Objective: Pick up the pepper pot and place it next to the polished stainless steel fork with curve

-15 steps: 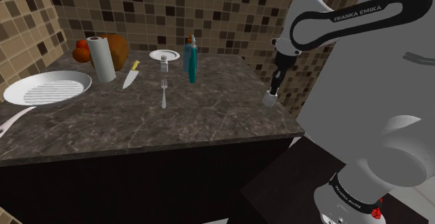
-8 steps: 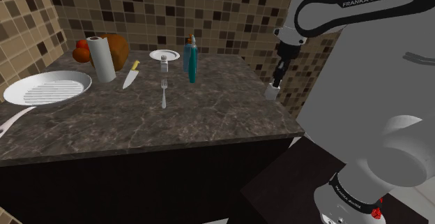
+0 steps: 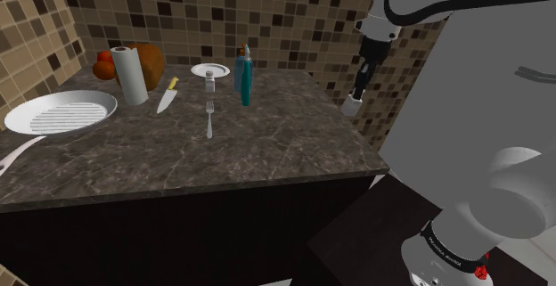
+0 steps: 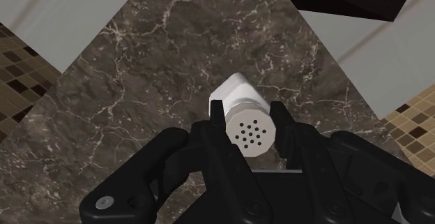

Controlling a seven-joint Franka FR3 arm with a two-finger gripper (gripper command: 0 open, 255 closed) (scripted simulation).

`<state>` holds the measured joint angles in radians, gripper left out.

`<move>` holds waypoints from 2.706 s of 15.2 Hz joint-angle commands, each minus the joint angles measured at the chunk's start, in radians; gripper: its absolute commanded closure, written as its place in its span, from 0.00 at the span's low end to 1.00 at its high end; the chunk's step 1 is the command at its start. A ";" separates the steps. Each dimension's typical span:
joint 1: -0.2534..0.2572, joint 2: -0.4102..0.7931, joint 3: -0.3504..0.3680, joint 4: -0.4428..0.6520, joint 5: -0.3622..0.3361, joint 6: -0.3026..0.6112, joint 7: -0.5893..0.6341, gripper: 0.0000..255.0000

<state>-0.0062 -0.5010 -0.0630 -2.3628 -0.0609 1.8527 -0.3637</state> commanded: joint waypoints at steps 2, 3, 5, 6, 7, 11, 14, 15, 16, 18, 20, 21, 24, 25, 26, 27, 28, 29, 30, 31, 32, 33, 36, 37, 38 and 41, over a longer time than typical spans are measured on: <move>0.000 -0.005 0.000 0.037 0.001 -0.043 -0.002 1.00; 0.000 -0.005 0.001 0.040 0.001 -0.046 -0.002 1.00; 0.011 0.069 0.015 0.088 0.011 -0.021 0.018 1.00; 0.016 0.105 0.021 0.113 0.015 -0.010 0.028 1.00; 0.020 0.142 0.028 0.140 0.019 0.000 0.037 1.00; 0.037 0.291 0.053 0.259 0.030 0.029 0.075 1.00; 0.049 0.403 0.069 0.361 0.033 0.038 0.102 1.00; 0.053 0.440 0.074 0.397 0.033 0.039 0.110 1.00; 0.057 0.478 0.078 0.436 0.033 0.038 0.119 1.00; 0.065 0.555 0.086 0.517 0.032 0.034 0.136 1.00; 0.074 0.633 0.094 0.604 0.029 0.024 0.152 1.00; 0.078 0.673 0.097 0.651 0.027 0.017 0.160 1.00; 0.093 0.798 0.104 0.806 0.022 -0.013 0.181 1.00; 0.099 0.842 0.106 0.863 0.019 -0.027 0.188 1.00; 0.104 0.888 0.108 0.924 0.017 -0.043 0.194 1.00; 0.110 0.935 0.109 0.989 0.015 -0.061 0.200 1.00; 0.116 0.985 0.110 1.060 0.013 -0.082 0.206 1.00; 0.122 1.039 0.111 1.137 0.010 -0.106 0.211 1.00; 0.129 1.096 0.111 1.224 0.008 -0.135 0.215 1.00; 0.136 1.161 0.111 1.323 0.006 -0.170 0.219 1.00; 0.144 1.237 0.111 1.445 0.004 -0.216 0.222 1.00; 0.164 1.468 0.107 1.842 -0.001 -0.381 0.221 1.00; 0.158 1.389 0.108 1.657 0.001 -0.276 0.226 1.00; 0.158 1.378 0.108 1.625 0.001 -0.255 0.227 1.00; 0.157 1.369 0.108 1.596 0.001 -0.234 0.227 1.00; 0.155 1.352 0.109 1.524 0.001 -0.180 0.230 1.00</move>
<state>0.1476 0.8613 0.0452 -0.8049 -0.0596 1.6485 -0.1371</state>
